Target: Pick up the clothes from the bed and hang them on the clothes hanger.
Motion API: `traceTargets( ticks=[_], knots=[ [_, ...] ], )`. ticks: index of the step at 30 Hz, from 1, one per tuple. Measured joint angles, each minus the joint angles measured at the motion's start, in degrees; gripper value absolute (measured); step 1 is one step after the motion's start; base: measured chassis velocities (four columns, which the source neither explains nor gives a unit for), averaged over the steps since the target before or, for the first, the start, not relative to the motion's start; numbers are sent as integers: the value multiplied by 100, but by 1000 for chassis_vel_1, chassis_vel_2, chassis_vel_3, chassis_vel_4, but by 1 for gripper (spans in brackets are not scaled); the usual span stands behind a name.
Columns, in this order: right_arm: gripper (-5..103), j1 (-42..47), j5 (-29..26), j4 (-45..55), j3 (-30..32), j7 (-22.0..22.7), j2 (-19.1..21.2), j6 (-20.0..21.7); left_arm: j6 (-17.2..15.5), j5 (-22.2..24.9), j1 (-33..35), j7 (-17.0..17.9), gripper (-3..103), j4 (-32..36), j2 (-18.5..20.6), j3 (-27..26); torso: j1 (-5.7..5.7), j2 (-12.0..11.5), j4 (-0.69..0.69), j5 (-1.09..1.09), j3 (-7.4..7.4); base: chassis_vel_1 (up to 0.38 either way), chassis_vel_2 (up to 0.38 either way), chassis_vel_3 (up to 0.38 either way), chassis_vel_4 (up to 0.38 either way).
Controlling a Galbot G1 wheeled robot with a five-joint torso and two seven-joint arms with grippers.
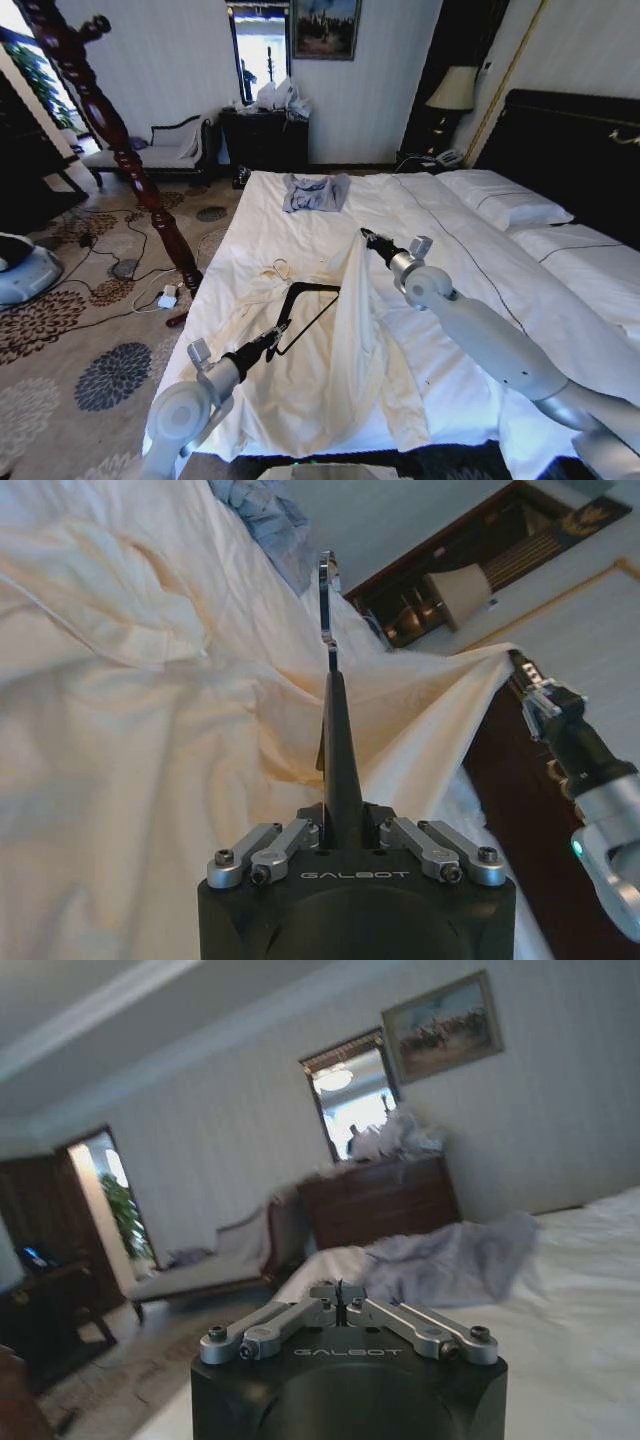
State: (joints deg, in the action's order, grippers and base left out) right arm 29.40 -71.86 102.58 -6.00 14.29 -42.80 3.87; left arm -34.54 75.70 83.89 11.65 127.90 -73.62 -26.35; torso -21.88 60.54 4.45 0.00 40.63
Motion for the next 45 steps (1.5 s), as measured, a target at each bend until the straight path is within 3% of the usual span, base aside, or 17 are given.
traceTargets(
  ticks=[6, 16, 21, 26, 35, 45],
  knots=[
    [0, 152, -37, 317, 2, -175, 107, -332, -21, 13, -235, -198, 20, -420, -414, 306, 0, 0, 2, 0, 0, 0, 0, 0, 0],
    [0, 296, 61, 328, 132, -278, 129, -719, -101, -61, -251, -264, 20, -479, -455, 673, 0, 0, 0, 1, 0, 0, 0, 0, 0],
    [0, 455, 52, 535, 341, -660, 222, -1050, -99, -85, -395, -280, 20, -670, -448, 798, 0, 0, 0, 0, 0, 0, 0, 0, 0],
    [0, 750, 106, 803, 368, -1006, 263, -1286, -79, -155, -623, -537, 20, -771, -588, 1018, 0, 0, 1, 0, 0, 0, 0, 0, 0],
    [0, 1260, 328, 1179, 266, -1249, 321, -1406, 95, -308, -1038, -870, 20, -1111, -919, 1095, 0, 0, 0, 0, 0, 0, 0, 0, 0],
    [0, 1883, 525, 1538, 218, -1503, 576, -1431, 88, -267, -1408, -892, 20, -1060, -933, 946, 0, 0, 2, -1, 0, 0, 0, 0, 0]
  ],
)
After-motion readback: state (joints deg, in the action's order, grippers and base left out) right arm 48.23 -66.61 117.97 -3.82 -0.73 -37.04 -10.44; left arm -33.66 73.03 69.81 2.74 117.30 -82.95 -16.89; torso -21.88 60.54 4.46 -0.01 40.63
